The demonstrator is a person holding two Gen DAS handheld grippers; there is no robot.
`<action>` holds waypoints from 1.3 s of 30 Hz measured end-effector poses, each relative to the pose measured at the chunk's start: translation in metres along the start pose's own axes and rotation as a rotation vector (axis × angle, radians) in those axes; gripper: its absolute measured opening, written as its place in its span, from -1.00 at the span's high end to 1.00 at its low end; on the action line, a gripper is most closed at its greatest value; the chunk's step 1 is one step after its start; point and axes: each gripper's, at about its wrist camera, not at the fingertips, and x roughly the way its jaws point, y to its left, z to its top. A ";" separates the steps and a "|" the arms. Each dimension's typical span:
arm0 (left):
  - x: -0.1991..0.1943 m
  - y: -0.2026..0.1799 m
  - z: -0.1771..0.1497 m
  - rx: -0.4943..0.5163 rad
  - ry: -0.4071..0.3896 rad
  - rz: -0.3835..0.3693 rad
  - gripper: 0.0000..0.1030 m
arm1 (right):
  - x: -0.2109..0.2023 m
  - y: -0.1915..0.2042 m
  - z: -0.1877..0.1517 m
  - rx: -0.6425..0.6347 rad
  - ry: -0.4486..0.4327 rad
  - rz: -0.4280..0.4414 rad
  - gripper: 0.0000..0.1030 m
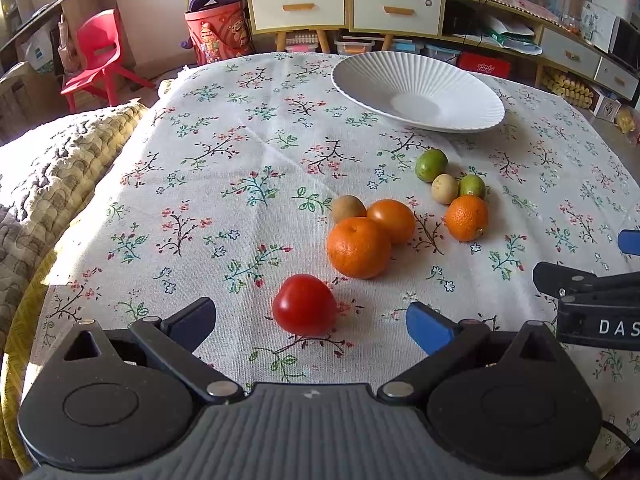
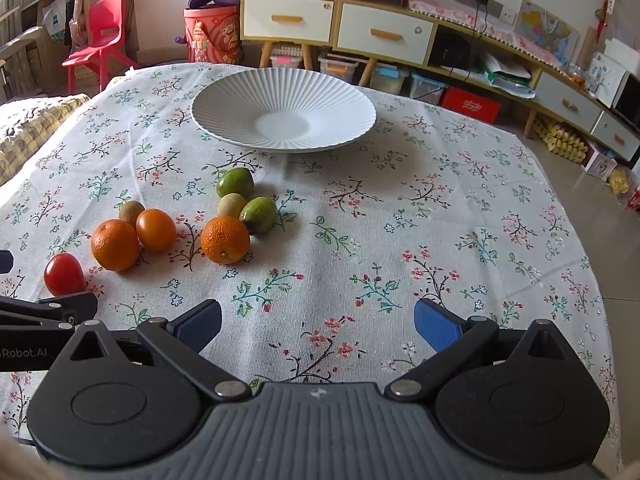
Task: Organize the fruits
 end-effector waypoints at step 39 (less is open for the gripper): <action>0.000 0.002 -0.001 -0.002 -0.005 -0.006 -0.79 | 0.002 0.002 -0.001 -0.007 -0.010 -0.011 -0.99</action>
